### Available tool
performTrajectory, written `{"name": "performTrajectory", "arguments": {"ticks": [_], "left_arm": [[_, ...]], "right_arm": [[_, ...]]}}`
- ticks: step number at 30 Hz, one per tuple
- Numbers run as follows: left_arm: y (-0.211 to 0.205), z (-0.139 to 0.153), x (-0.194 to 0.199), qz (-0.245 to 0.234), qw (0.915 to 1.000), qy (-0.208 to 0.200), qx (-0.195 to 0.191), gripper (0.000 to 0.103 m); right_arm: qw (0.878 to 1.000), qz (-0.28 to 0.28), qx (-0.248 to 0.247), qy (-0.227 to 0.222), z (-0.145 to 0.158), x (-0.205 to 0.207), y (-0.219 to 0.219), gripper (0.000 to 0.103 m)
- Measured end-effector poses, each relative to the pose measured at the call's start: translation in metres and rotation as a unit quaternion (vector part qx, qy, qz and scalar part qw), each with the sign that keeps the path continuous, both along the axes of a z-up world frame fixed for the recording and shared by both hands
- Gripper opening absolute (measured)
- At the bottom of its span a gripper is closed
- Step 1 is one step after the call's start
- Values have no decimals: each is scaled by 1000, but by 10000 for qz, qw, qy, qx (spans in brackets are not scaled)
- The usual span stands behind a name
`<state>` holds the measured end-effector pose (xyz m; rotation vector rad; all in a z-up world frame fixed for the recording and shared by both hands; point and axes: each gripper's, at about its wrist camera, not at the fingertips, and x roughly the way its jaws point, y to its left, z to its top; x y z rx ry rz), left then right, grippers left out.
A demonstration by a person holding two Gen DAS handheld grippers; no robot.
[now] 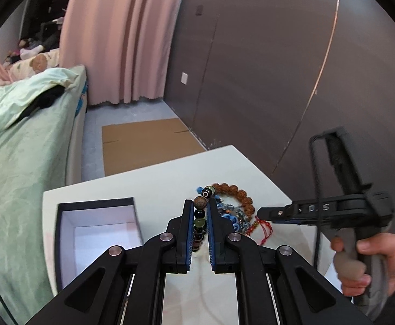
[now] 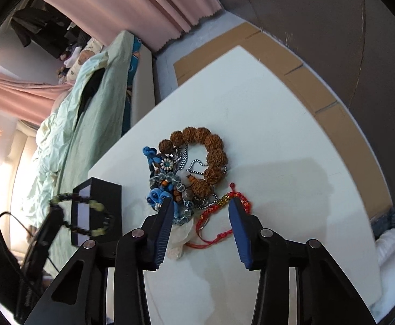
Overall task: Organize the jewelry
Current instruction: 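Reach the left gripper into the pile and grasp the dark bead bracelet, then lower the dark bracelet into the black box with the left gripper while the right grasps the grey bead bracelet, then carry the grey bead bracelet into the black box and open the right gripper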
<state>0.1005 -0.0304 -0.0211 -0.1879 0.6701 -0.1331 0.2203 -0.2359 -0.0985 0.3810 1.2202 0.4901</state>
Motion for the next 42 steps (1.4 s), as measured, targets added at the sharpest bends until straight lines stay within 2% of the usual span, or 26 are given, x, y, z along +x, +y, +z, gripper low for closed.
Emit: {"name": "performTrajectory", "arguments": {"ticks": [6,10,11,12,13,14,20,25,28,33,34,36,37,38,40,42], "left_arm": [[17,6,-10,139,9998,-74,-84,10],[25,10,-15,220,9996,-106,-124,10],[27,11,-17,241,9996,-115,-129,10],[29,12,-18,256,9995,-125,-129,10],[30,12,-20,274,9995,-136,-127,10],[31,13,-21,291,9994,-144,-129,10],[43,12,-26,444,9988,-115,-157,10],[58,10,-30,676,9974,-39,-244,10],[67,6,-28,835,9959,138,-318,10],[78,-3,-23,786,9938,435,-660,12],[79,-4,-23,804,9934,464,-680,16],[82,-3,-25,857,9928,466,-697,41],[84,-2,-28,923,9924,405,-703,61],[86,1,-31,985,9922,313,-697,74],[88,6,-36,1069,9919,168,-671,80],[90,10,-39,1143,9915,121,-604,80]], "right_arm": [[9999,39,97,104,-9,4,14,32],[9999,48,-6,147,-15,4,23,30],[9998,30,-28,174,-17,5,23,28],[9998,-4,-45,191,-18,5,24,21],[9997,-24,-6,226,-19,5,24,19],[9997,-14,106,233,-19,4,24,11],[9996,-33,286,-13,-6,-3,25,11],[9980,8,517,-374,18,-14,25,11],[9961,57,642,-601,31,-21,30,11],[9918,198,892,-896,49,-34,41,11],[9909,217,943,-933,52,-36,42,11],[9892,256,1045,-995,57,-40,45,11],[9881,274,1114,-1026,59,-41,47,11],[9869,294,1187,-1050,61,-43,50,11],[9847,333,1317,-1090,64,-45,54,11],[9825,399,1427,-1124,66,-47,60,11]]}}
